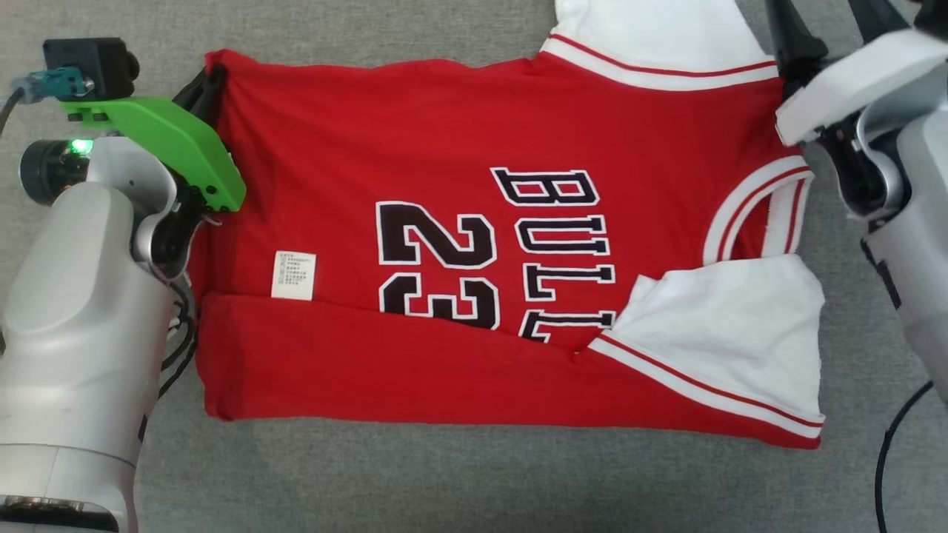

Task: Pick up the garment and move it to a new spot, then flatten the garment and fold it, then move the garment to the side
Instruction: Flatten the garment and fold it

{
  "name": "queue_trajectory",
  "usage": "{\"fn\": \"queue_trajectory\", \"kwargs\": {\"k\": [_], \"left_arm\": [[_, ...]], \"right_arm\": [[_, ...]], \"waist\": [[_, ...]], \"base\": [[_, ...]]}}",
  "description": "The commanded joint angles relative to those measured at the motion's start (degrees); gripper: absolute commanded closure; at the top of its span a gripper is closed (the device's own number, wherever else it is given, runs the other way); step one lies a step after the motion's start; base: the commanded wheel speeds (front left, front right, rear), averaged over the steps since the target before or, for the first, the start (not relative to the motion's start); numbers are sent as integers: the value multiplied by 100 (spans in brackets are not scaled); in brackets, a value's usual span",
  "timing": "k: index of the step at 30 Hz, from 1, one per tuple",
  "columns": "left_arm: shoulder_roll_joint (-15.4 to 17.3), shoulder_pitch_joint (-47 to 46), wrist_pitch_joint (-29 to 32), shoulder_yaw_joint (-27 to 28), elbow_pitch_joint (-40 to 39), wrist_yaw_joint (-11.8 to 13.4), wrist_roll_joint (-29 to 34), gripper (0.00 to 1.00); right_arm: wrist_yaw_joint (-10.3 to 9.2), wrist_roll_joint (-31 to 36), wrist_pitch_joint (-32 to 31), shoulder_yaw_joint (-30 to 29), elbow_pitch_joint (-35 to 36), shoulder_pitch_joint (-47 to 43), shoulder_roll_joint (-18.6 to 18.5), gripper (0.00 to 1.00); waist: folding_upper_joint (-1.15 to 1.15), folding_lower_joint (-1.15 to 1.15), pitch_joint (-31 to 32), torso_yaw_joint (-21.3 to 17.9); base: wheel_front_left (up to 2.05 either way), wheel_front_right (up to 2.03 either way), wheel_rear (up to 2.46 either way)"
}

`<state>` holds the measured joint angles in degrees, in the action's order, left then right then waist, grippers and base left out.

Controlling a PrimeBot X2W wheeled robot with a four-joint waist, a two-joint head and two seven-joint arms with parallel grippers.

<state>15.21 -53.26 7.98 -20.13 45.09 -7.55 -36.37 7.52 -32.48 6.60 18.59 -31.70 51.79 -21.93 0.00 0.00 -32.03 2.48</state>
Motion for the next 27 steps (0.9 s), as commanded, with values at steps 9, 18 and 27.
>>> {"fn": "queue_trajectory", "kwargs": {"k": [9,18,27], "left_arm": [[-228,-261,-260,-489,275,21,-289,100],[-225,-383,-425,-859,452,33,-559,100],[-29,-258,-978,-1076,400,20,-787,100]], "right_arm": [[-8,-488,-1060,1013,-1392,1512,-157,0],[-8,-801,-1652,1686,-2080,2136,-160,65],[-9,-1378,-818,2049,-1662,1820,-390,100]], "waist": [[0,0,-374,552],[0,0,-406,620],[0,0,-38,543]], "base": [[0,0,0],[0,0,0],[0,0,0]]}}
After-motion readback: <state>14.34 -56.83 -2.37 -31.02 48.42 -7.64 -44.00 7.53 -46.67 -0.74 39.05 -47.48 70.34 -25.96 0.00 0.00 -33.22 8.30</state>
